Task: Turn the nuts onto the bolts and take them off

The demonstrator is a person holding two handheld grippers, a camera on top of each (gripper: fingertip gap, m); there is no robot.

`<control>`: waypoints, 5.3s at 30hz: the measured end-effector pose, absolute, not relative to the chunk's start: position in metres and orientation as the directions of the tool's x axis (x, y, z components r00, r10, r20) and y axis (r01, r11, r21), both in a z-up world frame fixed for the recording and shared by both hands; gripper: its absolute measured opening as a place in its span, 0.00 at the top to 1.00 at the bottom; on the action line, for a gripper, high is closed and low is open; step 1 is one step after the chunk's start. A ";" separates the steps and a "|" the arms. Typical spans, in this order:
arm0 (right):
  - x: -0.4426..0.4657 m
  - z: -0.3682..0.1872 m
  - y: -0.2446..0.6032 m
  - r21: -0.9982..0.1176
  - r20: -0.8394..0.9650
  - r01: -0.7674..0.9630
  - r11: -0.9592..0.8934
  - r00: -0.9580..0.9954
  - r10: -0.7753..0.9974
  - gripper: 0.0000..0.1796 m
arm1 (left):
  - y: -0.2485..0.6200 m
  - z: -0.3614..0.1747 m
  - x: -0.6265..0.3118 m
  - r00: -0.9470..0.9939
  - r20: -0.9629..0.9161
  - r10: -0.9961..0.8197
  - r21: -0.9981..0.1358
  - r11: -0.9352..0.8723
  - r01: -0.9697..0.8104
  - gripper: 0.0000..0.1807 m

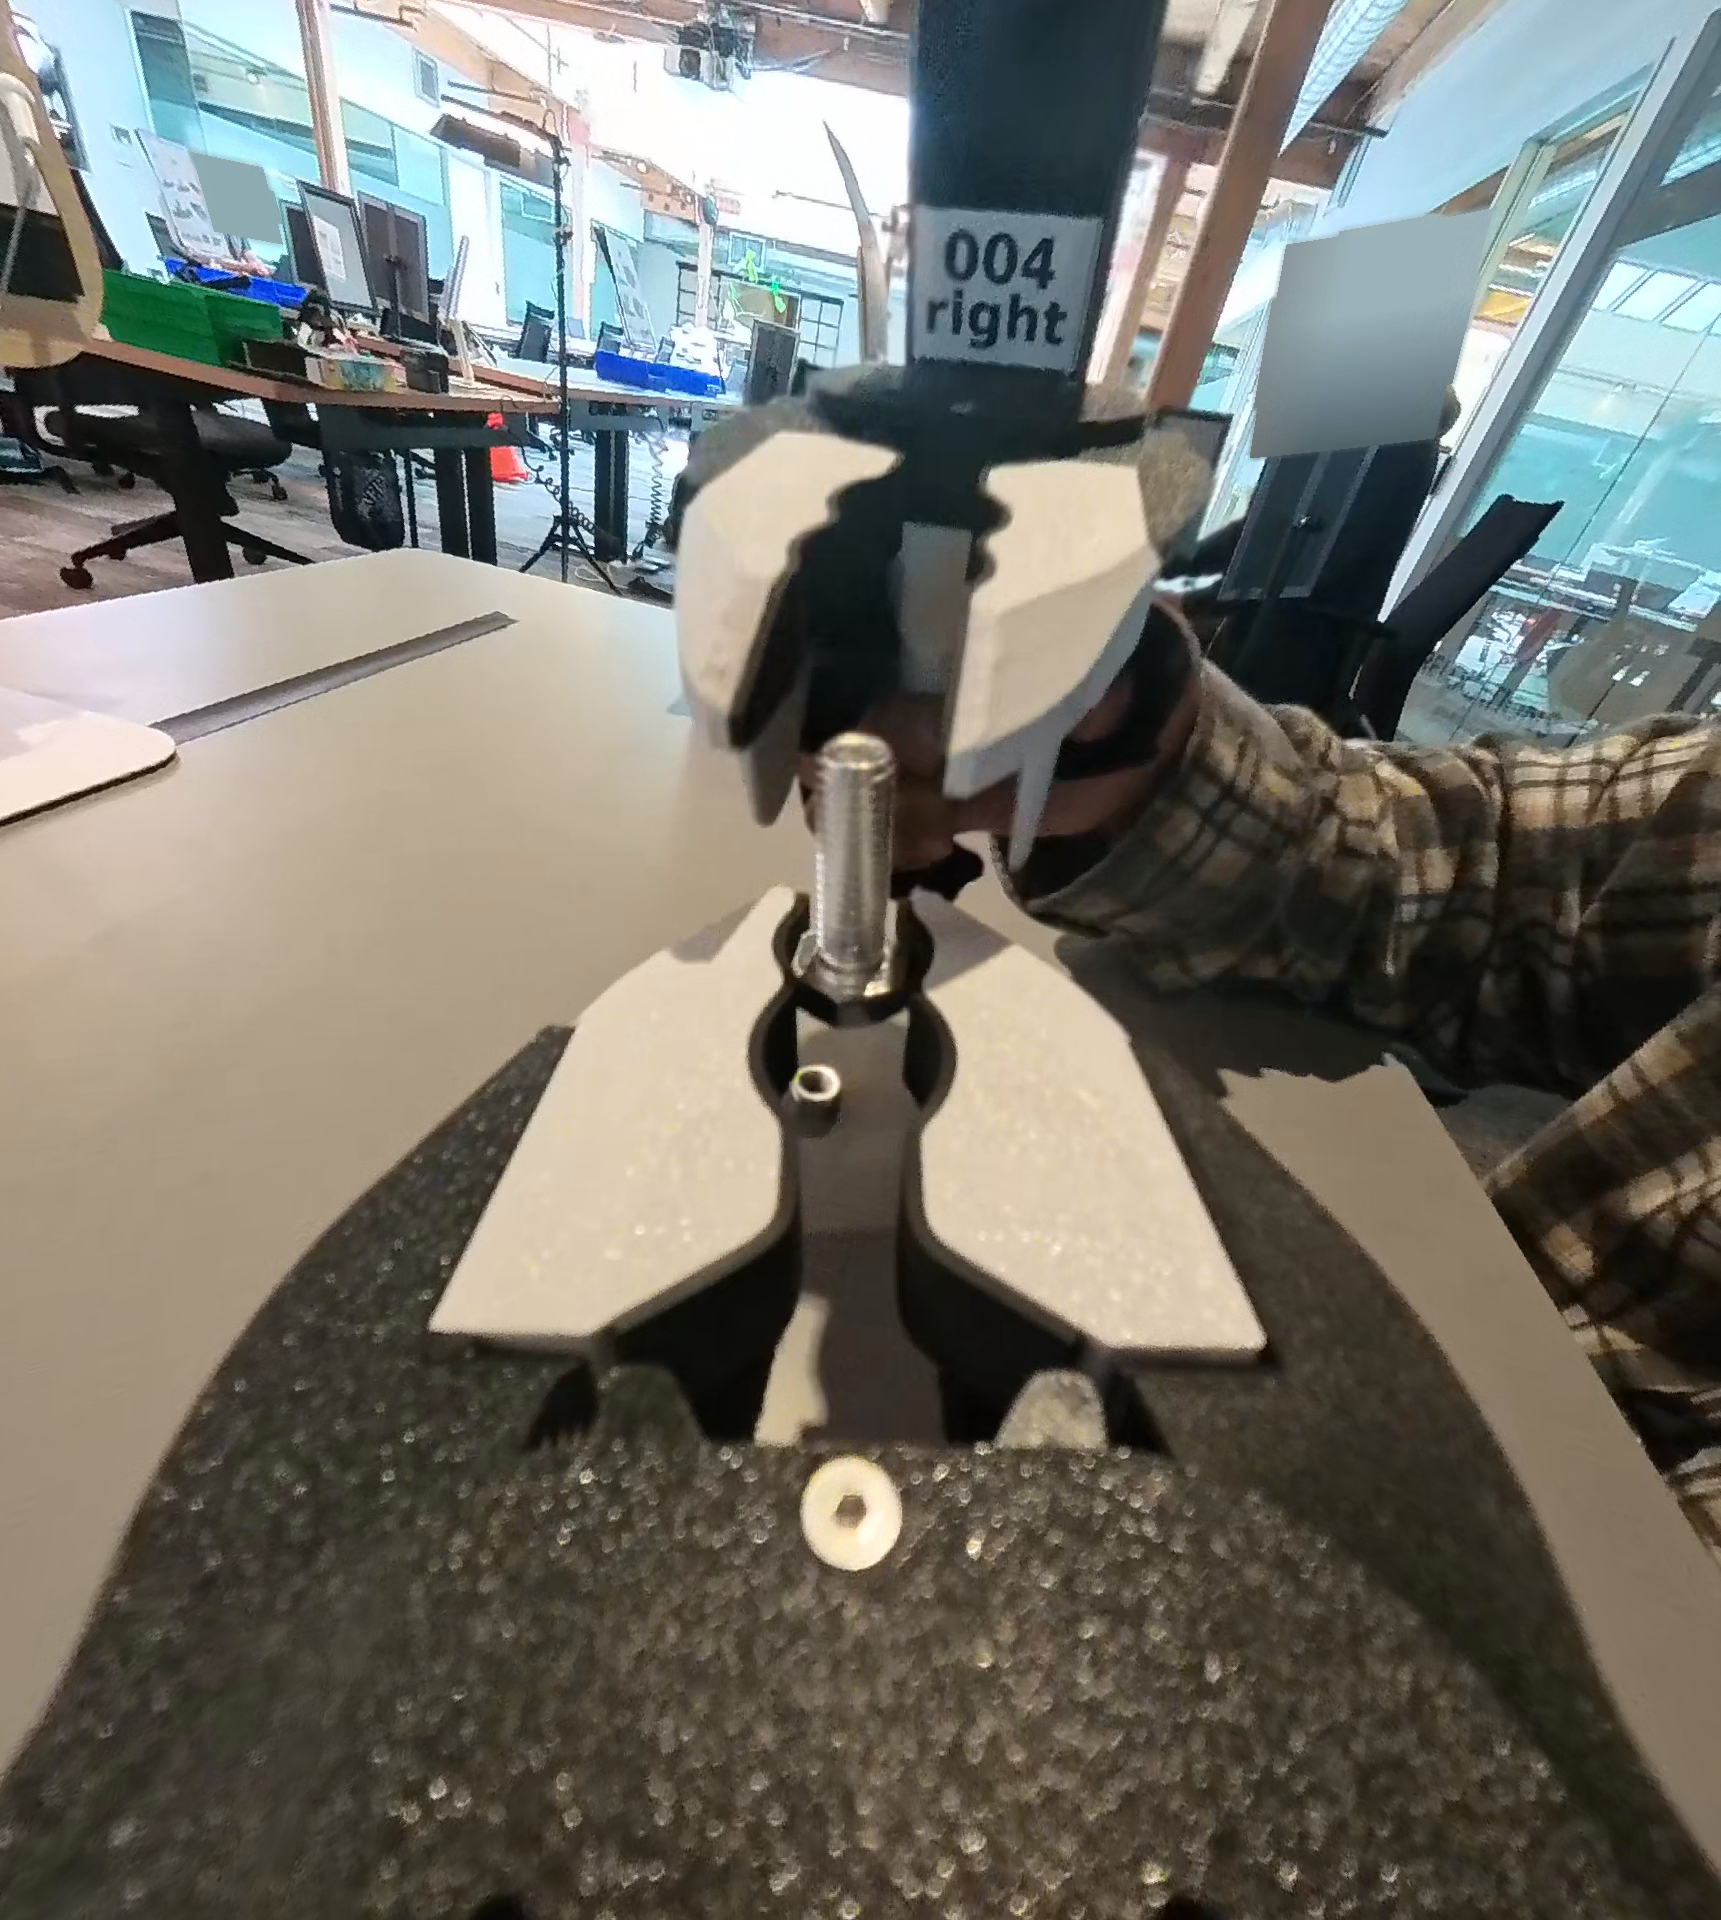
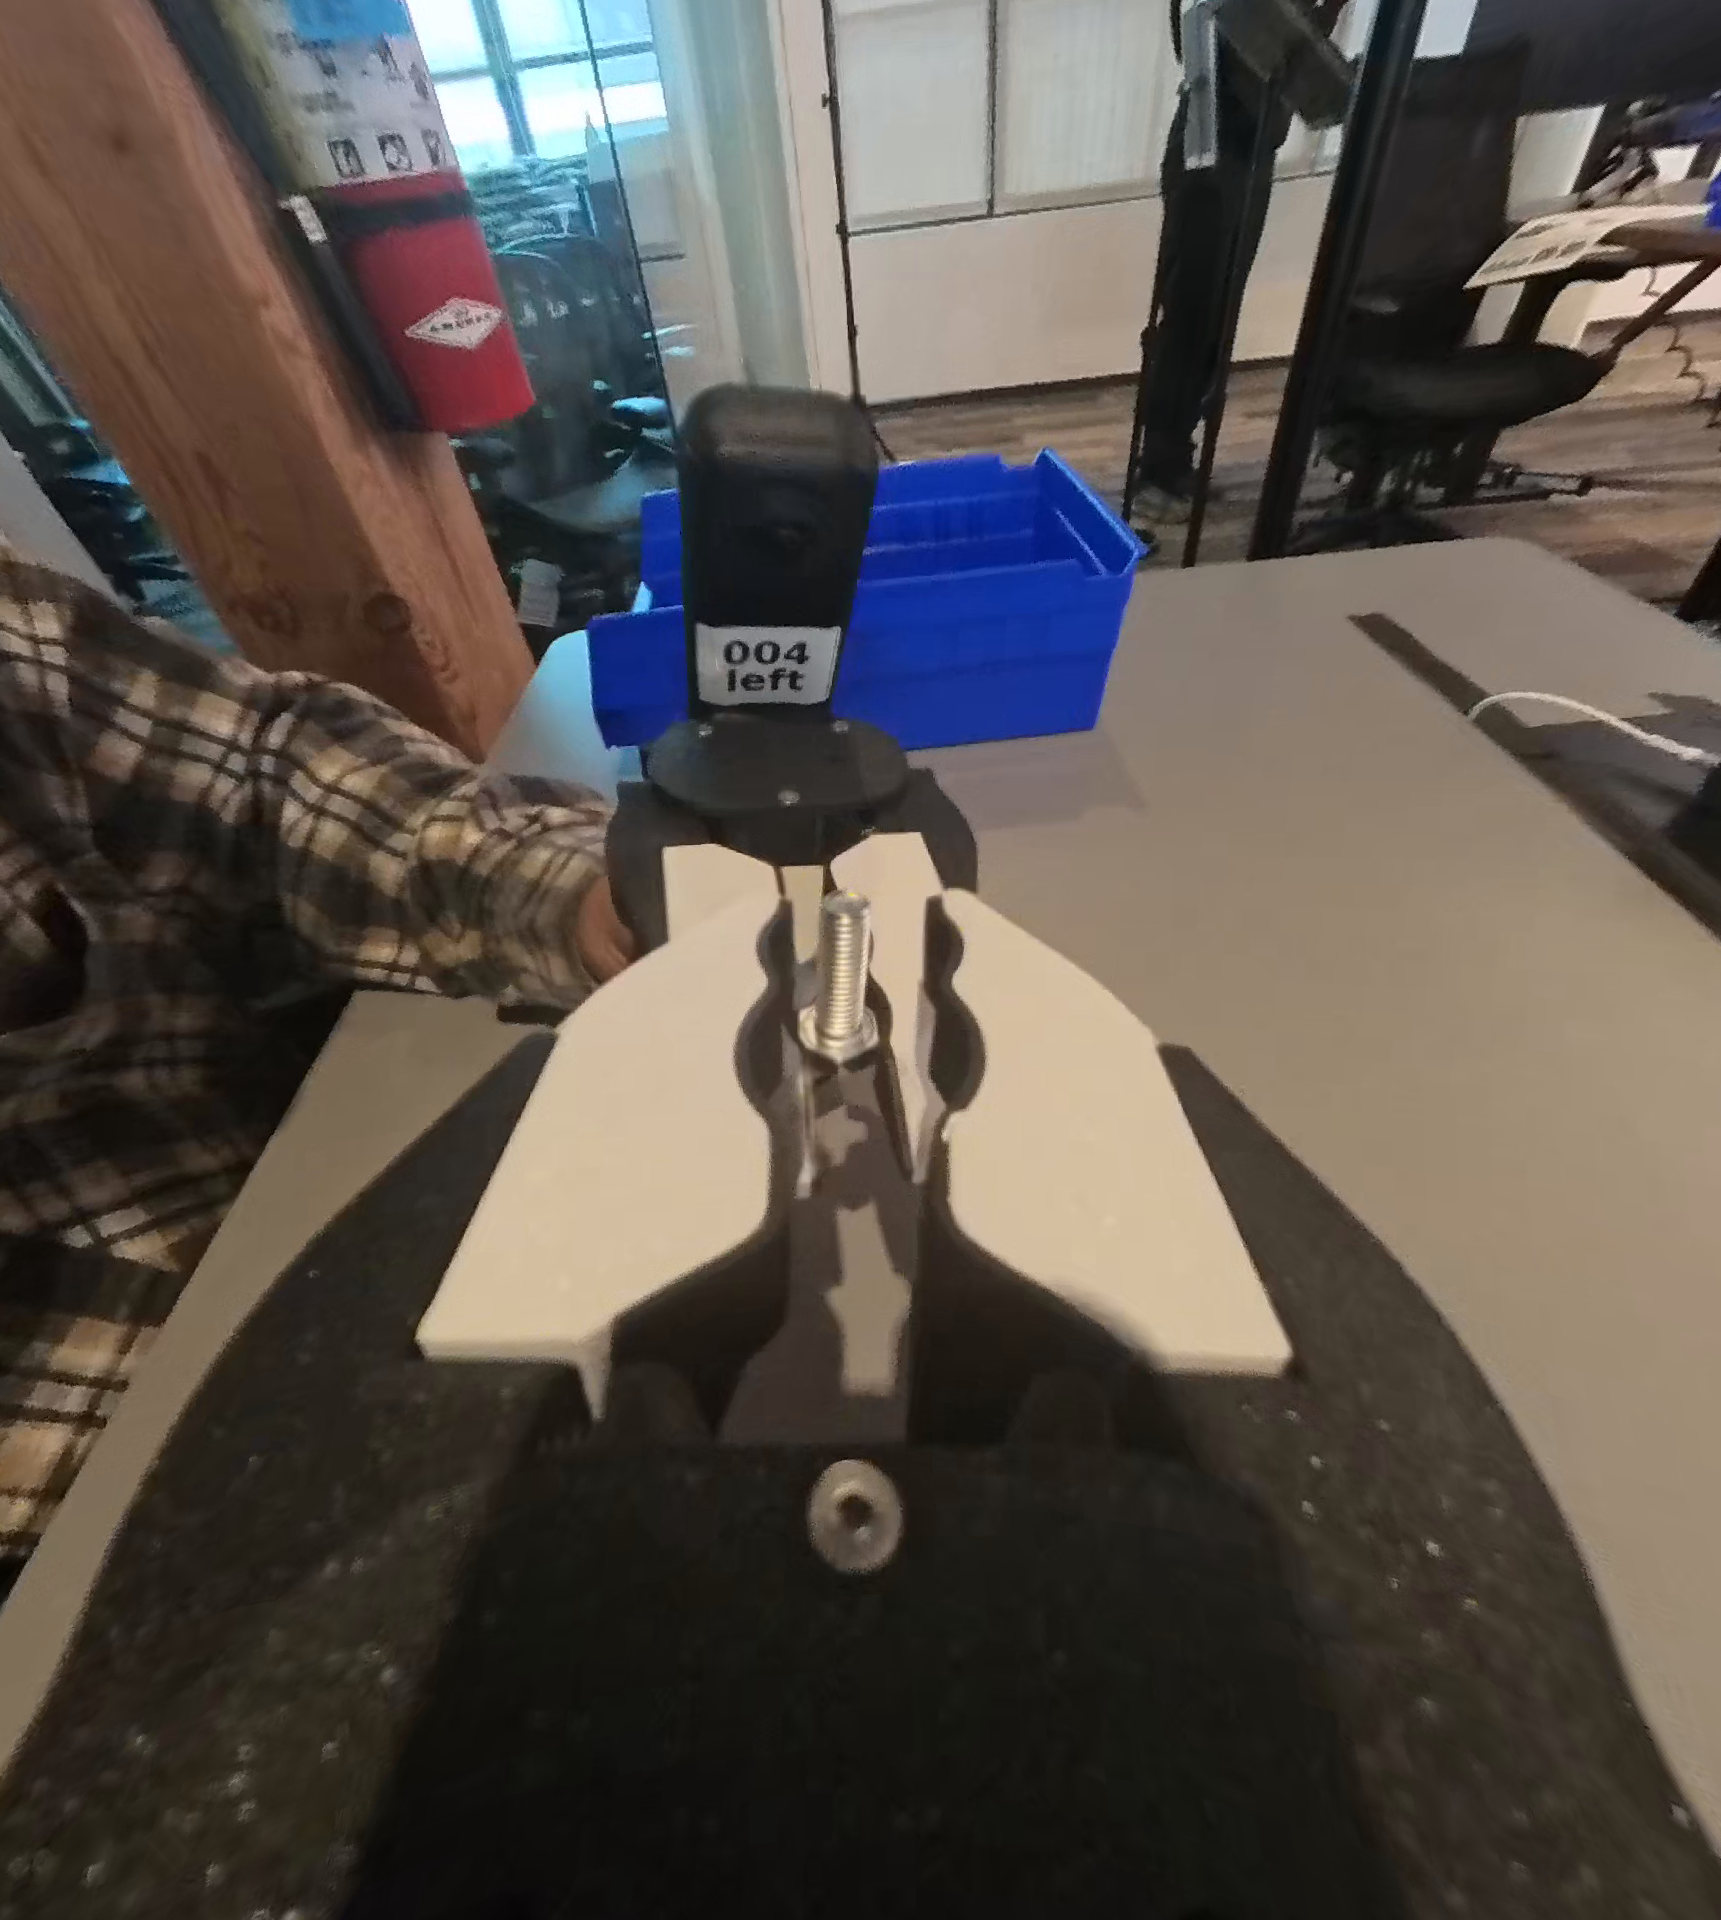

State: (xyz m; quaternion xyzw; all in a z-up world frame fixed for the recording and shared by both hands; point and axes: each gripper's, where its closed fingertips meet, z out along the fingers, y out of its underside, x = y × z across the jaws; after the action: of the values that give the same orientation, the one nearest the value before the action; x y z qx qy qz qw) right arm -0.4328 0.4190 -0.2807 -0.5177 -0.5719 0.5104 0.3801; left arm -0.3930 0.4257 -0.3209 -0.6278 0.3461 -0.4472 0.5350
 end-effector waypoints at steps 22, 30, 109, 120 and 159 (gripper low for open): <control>-0.427 -0.281 0.419 -0.964 -0.132 0.256 -0.070 -0.235 0.963 0.95 | 0.426 -0.312 -0.396 0.377 0.182 -0.908 -0.983 -0.175 0.052 0.90; -0.426 -0.277 0.418 -0.974 -0.139 0.210 -0.084 -0.264 0.954 0.95 | 0.425 -0.309 -0.398 0.403 0.148 -0.903 -0.989 -0.144 0.039 0.90; -0.321 -0.419 0.447 -0.545 0.029 0.829 0.130 -0.136 0.990 0.82 | 0.439 -0.308 -0.418 0.469 0.170 -0.867 -0.985 -0.153 0.074 0.90; -0.329 -0.431 0.439 -0.252 -0.005 0.916 0.313 -0.324 0.946 0.84 | 0.454 -0.313 -0.440 0.541 0.133 -0.831 -0.990 -0.142 0.025 0.90; -0.408 -0.289 0.418 -0.362 0.004 0.820 0.444 -0.475 0.880 0.90 | 0.432 -0.333 -0.397 0.472 0.002 -0.882 -0.978 -0.100 -0.183 0.90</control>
State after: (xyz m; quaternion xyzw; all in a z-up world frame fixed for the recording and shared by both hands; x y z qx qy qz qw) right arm -0.4083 0.4177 -0.2893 -0.5035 -0.8442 0.1571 0.0961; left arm -0.3971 0.4317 -0.3333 -0.6672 0.3988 -0.3241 0.5392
